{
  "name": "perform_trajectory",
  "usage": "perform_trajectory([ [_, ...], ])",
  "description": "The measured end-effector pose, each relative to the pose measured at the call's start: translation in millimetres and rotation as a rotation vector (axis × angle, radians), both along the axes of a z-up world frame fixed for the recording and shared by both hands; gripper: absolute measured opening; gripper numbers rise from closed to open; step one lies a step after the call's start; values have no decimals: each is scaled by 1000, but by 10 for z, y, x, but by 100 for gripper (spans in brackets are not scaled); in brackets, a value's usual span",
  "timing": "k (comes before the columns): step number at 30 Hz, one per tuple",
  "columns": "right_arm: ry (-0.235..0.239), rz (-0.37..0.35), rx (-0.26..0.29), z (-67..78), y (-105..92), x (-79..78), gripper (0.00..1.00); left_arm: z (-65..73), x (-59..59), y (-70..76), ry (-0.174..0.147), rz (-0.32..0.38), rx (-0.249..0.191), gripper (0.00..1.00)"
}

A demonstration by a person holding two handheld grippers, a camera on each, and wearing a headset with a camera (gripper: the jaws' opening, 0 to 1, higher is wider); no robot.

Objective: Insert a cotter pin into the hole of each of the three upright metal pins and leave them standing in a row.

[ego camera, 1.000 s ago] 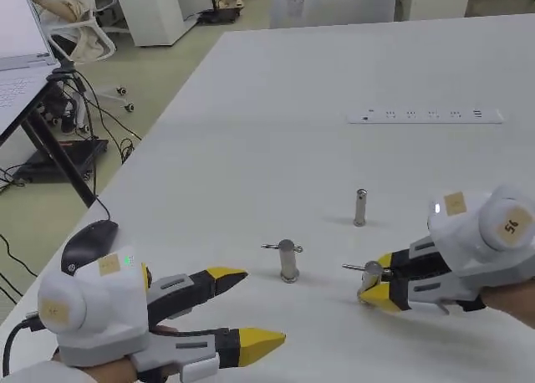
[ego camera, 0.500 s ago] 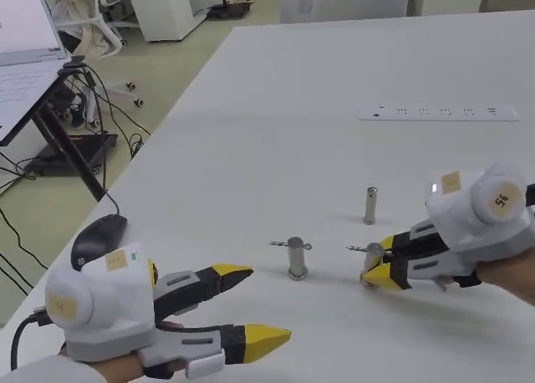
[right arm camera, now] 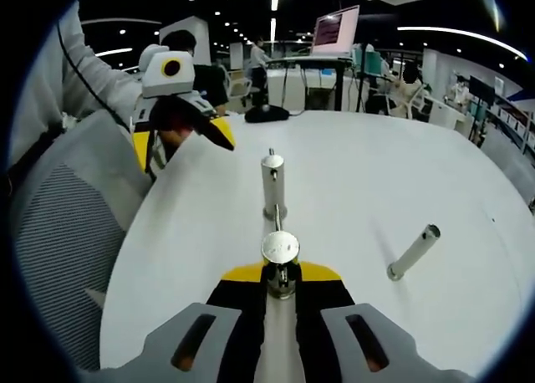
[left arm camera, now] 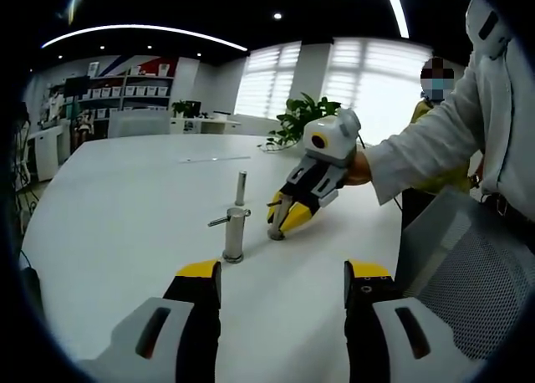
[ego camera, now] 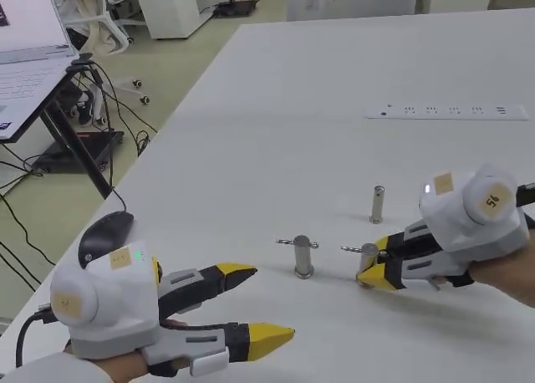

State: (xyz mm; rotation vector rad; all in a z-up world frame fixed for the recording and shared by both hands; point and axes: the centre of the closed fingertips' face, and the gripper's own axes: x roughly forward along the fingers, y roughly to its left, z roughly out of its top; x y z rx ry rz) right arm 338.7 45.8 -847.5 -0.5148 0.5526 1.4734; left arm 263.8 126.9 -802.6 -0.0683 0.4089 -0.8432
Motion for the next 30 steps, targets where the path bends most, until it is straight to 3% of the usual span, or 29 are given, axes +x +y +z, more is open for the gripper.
perform_trajectory([
  [11,-28,26,29,-1,16,7,14,4,-2,-14,-3,-4,7,58],
  [14,-17,16,30,-5,17,9,15,7,-4,-19,-3,-5,7,58],
  [18,-15,1,26,8,10,22,24,13,-4,-24,-4,-5,5,58],
  [20,-8,2,27,18,-3,12,24,18,-3,-28,-5,-6,3,58],
  [30,-1,-22,25,64,-222,-4,28,34,9,-31,-12,-5,2,58],
])
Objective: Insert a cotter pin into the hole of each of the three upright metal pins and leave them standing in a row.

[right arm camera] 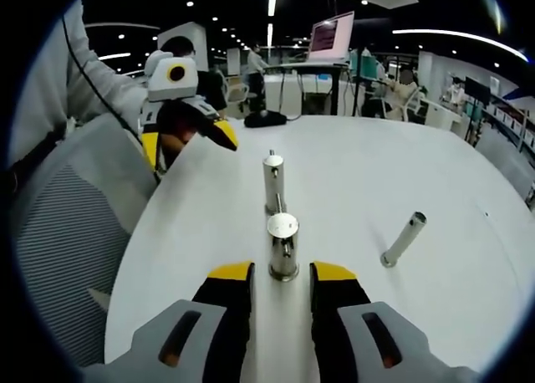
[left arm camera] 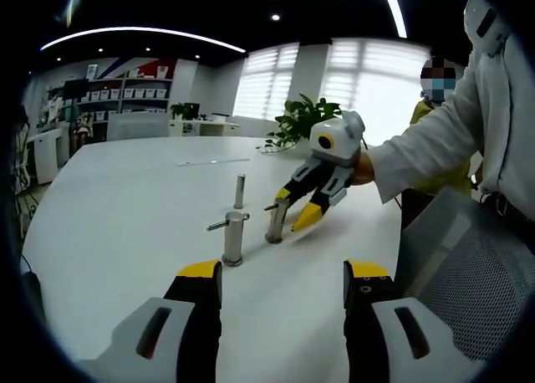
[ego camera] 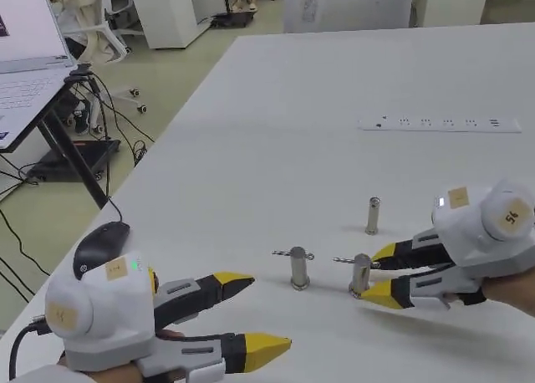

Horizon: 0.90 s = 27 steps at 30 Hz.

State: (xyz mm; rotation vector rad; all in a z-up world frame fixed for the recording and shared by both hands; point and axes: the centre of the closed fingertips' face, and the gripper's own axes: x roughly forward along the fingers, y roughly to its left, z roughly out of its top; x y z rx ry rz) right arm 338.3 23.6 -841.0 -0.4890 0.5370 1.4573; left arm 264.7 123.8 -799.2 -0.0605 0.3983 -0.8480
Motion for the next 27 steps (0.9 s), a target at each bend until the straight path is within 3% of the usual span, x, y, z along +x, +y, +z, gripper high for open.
perform_trajectory([
  [7,-5,-31,-25,10,-223,79,28,3,6,-5,0,0,-1,58],
  [13,-19,-75,-24,83,-336,247,27,14,11,-17,-3,-3,1,58],
  [24,-22,-160,-2,229,-313,618,28,14,9,-12,-4,-1,4,58],
  [27,-11,-193,10,256,-279,722,32,16,6,-5,-4,2,0,58],
])
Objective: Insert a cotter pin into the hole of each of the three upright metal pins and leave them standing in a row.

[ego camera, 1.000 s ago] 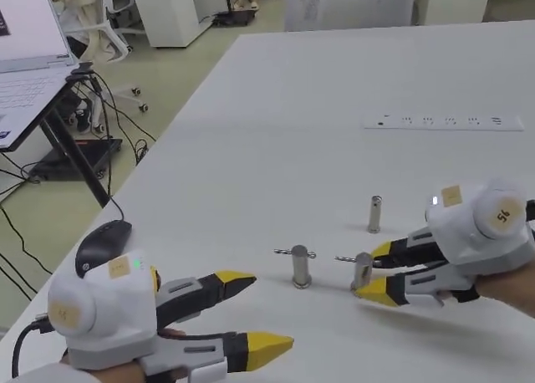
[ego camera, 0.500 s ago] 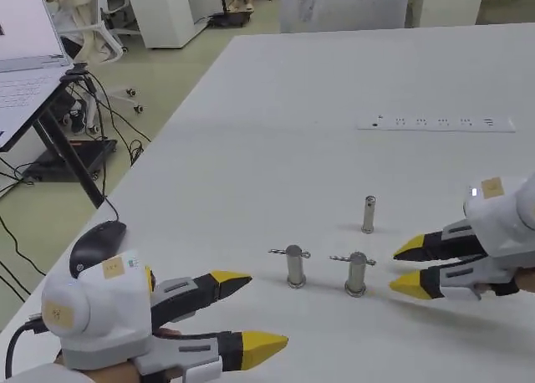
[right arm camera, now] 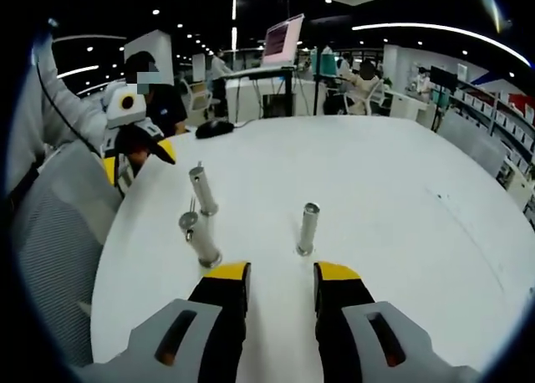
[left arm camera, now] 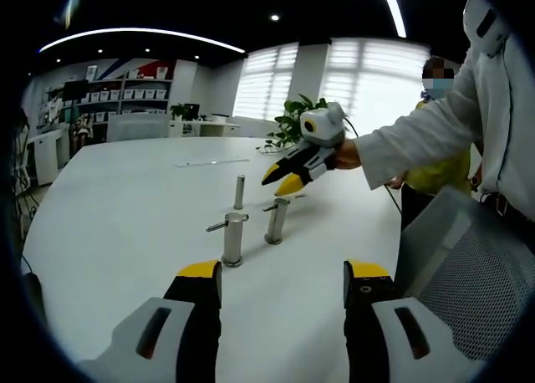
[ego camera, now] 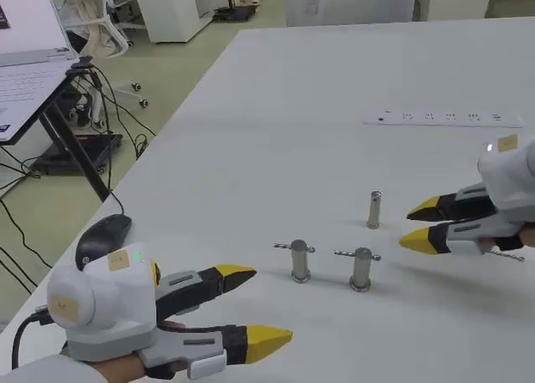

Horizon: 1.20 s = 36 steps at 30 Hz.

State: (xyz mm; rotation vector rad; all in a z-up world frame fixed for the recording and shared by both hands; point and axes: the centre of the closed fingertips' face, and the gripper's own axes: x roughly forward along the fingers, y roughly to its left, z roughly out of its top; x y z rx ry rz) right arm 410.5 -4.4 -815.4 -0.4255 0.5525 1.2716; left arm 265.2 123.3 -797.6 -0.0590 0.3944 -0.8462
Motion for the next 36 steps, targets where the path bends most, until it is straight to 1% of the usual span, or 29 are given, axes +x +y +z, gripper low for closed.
perform_trajectory([
  [5,-8,-5,5,35,84,112,34,-8,-2,28,-4,10,-1,59],
  [12,-10,-10,-2,13,190,247,34,28,1,69,-13,26,-3,59],
  [17,-7,-6,1,0,269,288,33,68,-2,109,-20,38,-6,60],
  [22,-8,8,0,-20,345,289,31,71,-7,154,-18,49,-7,59],
  [31,-16,27,-23,-103,442,259,22,94,-4,160,-19,50,-6,59],
  [33,-19,32,-24,-108,456,250,18,90,-4,163,-19,50,-3,59],
  [34,-38,28,-33,-110,450,274,15,88,-5,164,-18,50,-3,59],
  [35,-40,28,-33,-107,449,277,11,89,-5,164,-18,50,-3,59],
  [36,-31,24,-30,-110,453,279,11,91,-4,162,-17,49,-3,59],
])
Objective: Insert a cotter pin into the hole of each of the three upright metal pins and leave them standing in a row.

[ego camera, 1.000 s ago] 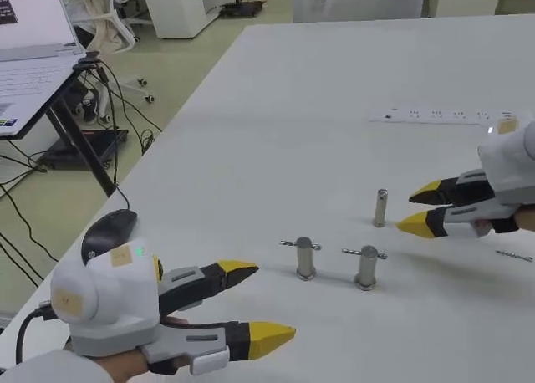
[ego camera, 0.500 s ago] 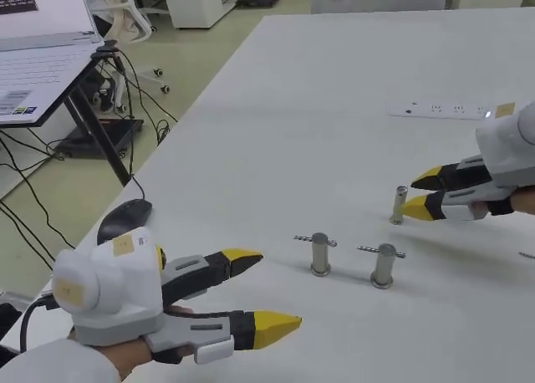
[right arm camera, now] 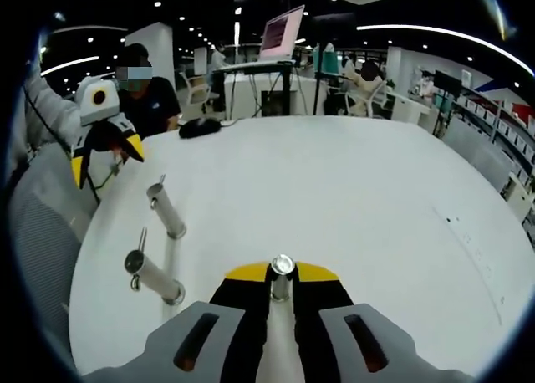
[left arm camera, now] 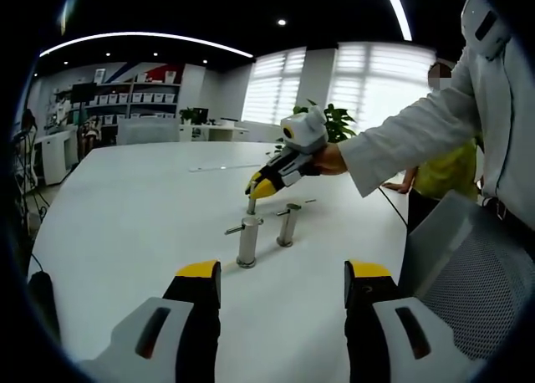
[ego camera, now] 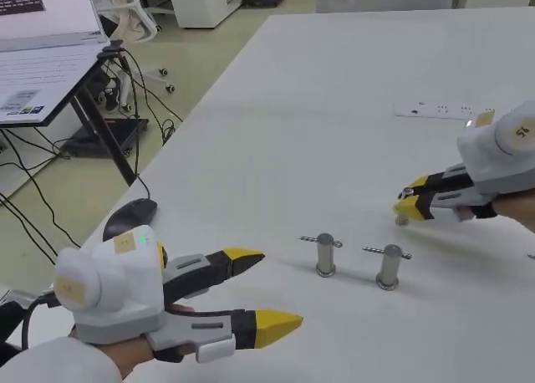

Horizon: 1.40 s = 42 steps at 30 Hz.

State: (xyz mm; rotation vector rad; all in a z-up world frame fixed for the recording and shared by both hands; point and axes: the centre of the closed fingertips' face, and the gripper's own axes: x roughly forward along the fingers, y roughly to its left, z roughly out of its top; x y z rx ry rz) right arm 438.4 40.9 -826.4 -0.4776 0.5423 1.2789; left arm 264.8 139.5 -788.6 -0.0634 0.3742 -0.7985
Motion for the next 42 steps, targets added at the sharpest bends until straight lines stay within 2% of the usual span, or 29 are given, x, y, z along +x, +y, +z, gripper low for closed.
perform_trajectory([
  [10,-11,-17,-13,5,-60,33,9,20,11,-23,-4,-9,3,59],
  [23,-2,-18,-1,97,-362,-171,9,17,21,-98,-8,-42,22,59],
  [30,0,-28,10,170,-537,-346,9,22,20,-182,-10,-68,32,59],
  [42,24,-4,40,265,-656,-854,9,43,38,-301,-17,-108,41,59],
])
